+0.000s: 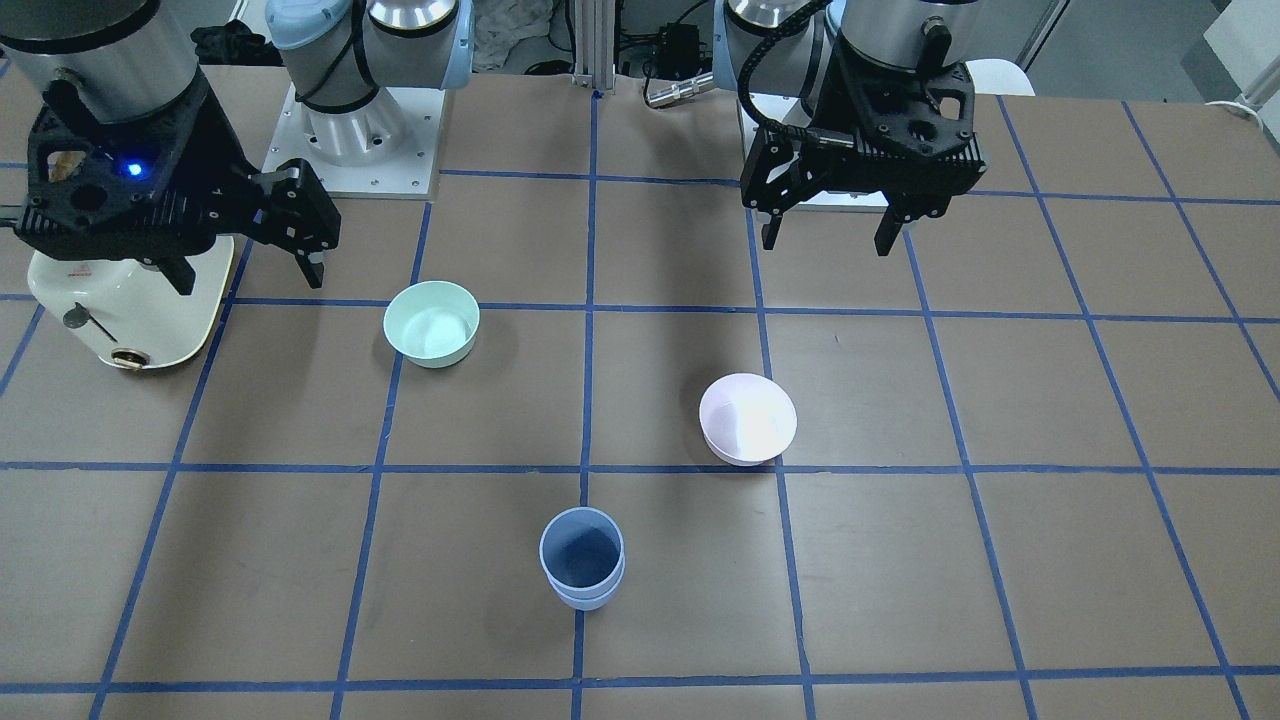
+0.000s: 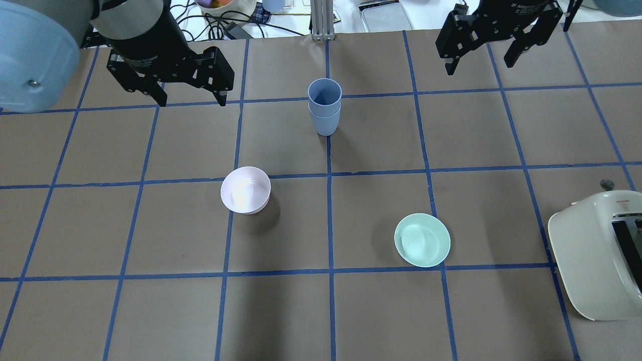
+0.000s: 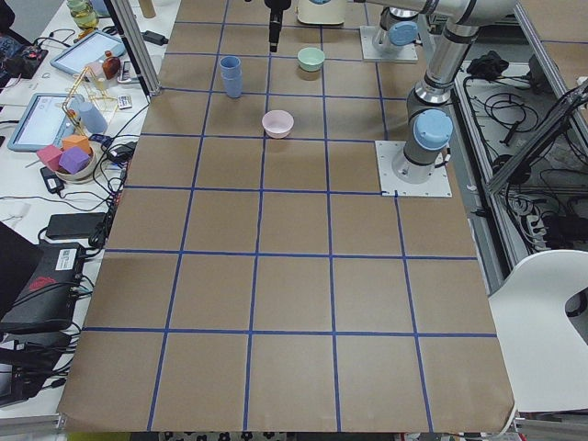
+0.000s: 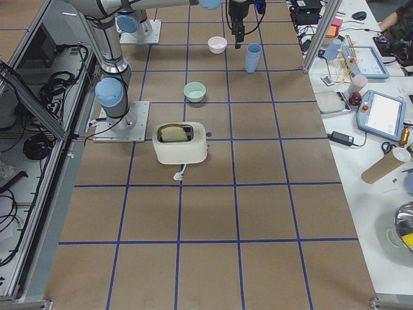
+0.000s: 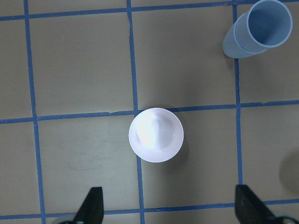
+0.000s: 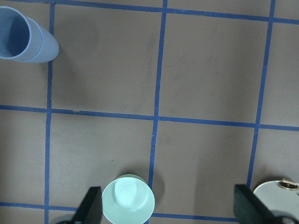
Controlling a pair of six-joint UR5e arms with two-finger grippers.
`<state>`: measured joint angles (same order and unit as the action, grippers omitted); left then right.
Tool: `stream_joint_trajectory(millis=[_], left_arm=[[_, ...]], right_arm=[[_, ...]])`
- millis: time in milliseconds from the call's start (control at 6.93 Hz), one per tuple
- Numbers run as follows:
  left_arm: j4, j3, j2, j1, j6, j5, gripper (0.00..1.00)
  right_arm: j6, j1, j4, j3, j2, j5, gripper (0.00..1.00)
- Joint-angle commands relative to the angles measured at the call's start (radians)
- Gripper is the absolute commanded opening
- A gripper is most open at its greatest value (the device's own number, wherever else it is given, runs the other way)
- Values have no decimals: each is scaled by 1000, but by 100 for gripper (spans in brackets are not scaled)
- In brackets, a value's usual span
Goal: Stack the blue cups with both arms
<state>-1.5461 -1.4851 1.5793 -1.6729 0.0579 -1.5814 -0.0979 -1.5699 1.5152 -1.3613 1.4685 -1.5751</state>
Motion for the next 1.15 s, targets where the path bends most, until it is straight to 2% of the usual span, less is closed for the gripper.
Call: stream_joint_trajectory(millis=[0, 288, 577, 1010], left_arm=[[1, -14, -10, -1, -3, -2, 100], [0, -21, -9, 2, -3, -2, 100], [56, -69, -10, 1, 2, 1, 100], [54, -47, 5, 7, 0, 1, 100]], right_arm=[[-2, 1, 40, -5, 3, 4, 100], [-5, 7, 91, -32, 10, 1, 100], [-2, 5, 92, -35, 10, 3, 100], [-2, 5, 94, -33, 10, 1, 100]])
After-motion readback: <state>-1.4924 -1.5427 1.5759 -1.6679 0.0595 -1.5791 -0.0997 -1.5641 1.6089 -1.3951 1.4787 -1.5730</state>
